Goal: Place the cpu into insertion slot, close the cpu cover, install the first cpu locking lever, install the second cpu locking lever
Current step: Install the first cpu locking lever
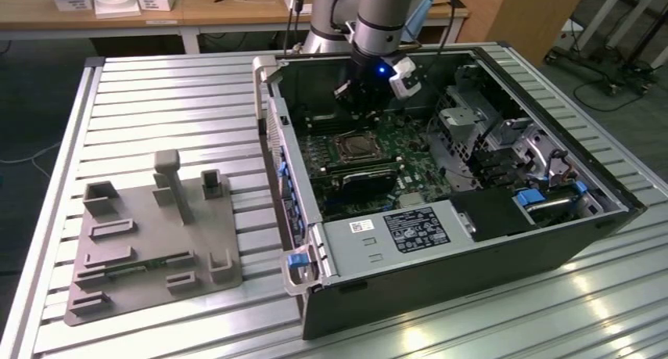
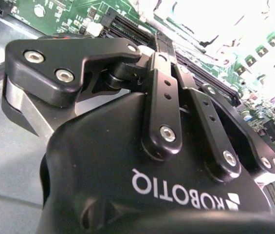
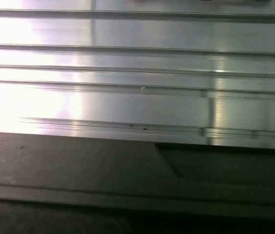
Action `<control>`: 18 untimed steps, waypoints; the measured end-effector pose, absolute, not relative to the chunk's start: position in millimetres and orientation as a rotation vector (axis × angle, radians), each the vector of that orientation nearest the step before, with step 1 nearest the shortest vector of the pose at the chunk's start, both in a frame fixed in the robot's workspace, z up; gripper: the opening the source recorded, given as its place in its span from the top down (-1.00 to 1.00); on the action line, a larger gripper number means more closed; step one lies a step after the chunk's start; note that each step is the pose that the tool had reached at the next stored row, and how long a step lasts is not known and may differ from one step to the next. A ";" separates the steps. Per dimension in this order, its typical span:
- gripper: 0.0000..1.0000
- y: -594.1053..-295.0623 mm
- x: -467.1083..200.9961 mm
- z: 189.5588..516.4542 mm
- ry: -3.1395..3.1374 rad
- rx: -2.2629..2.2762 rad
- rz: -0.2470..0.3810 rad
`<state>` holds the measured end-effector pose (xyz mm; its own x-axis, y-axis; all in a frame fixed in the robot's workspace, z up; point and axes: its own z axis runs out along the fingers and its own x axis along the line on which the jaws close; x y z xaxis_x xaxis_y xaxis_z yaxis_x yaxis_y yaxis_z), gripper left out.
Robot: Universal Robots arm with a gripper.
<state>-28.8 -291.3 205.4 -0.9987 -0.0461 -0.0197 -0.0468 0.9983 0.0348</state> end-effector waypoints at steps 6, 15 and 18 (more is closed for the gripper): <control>0.80 -291.3 -27.3 204.1 3.121 -0.073 0.055; 0.80 -291.3 -26.9 202.4 3.122 -0.073 0.050; 0.80 -291.2 -26.8 202.1 3.121 -0.073 0.047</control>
